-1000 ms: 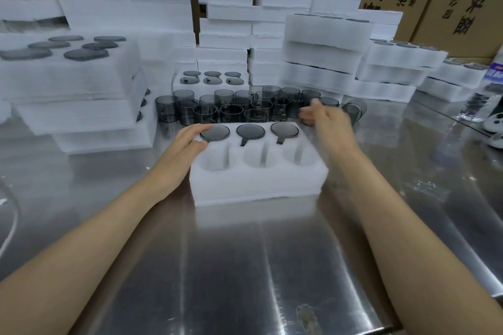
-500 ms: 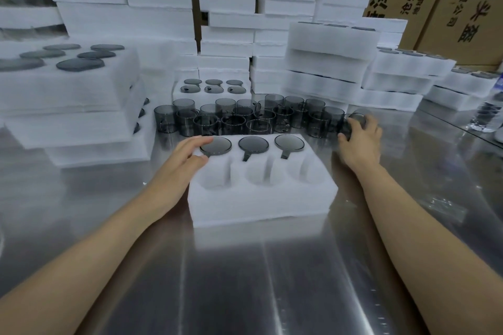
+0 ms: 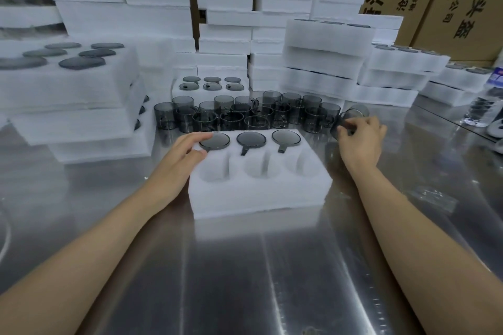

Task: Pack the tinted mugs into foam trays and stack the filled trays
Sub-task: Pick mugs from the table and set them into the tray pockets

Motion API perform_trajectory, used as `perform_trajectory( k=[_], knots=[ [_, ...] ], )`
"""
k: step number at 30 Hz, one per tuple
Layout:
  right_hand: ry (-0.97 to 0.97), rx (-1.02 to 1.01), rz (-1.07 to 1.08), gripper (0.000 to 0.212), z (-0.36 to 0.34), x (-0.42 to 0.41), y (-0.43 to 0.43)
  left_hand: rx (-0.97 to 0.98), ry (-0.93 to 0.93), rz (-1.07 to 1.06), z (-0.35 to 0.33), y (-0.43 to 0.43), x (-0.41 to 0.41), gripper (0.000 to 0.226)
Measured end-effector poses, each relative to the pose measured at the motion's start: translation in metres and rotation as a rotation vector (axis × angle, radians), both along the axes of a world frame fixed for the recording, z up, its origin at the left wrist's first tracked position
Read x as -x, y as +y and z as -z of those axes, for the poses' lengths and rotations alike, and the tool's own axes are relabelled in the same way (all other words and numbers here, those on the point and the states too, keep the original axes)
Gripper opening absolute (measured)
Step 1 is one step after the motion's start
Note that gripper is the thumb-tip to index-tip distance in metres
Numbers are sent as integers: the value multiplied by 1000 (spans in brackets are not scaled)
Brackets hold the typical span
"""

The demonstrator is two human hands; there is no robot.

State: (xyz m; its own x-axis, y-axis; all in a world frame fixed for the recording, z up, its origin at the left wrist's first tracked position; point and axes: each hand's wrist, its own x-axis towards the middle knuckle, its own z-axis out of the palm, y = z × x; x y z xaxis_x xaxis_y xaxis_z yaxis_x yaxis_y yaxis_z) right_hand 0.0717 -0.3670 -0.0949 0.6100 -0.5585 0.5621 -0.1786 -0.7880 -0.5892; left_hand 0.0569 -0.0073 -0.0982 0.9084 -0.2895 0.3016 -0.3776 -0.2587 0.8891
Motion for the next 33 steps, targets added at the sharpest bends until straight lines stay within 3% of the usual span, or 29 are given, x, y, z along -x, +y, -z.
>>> perform_trajectory(
  k=[3, 6, 9, 14, 19, 26, 32, 33],
  knots=[
    [-200, -57, -101, 15, -18, 9, 21, 9, 19, -10, -2, -1, 1, 34],
    [-308, -250, -338, 7, -45, 22, 53, 18, 29, -9, -2, -2, 1, 32],
    [-293, -560, -633, 7, -65, 39, 92, 22, 20, -11, 1, -1, -1, 31],
    [-186, -759, -917, 22, -67, 54, 145, 9, 11, -18, 1, 0, -2, 31],
    [-24, -810, -903, 24, -57, 57, 152, 9, 12, -18, 1, -1, -2, 30],
    [-104, -979, -1098, 9, -56, 57, 149, 31, 35, -18, -1, -2, -2, 32],
    [-70, -899, -1189, 6, -54, 56, 149, 36, 40, -12, 0, -2, -1, 33],
    [-66, -885, -1177, 15, -54, 56, 150, 35, 39, -12, 0, -2, -1, 33]
  ],
)
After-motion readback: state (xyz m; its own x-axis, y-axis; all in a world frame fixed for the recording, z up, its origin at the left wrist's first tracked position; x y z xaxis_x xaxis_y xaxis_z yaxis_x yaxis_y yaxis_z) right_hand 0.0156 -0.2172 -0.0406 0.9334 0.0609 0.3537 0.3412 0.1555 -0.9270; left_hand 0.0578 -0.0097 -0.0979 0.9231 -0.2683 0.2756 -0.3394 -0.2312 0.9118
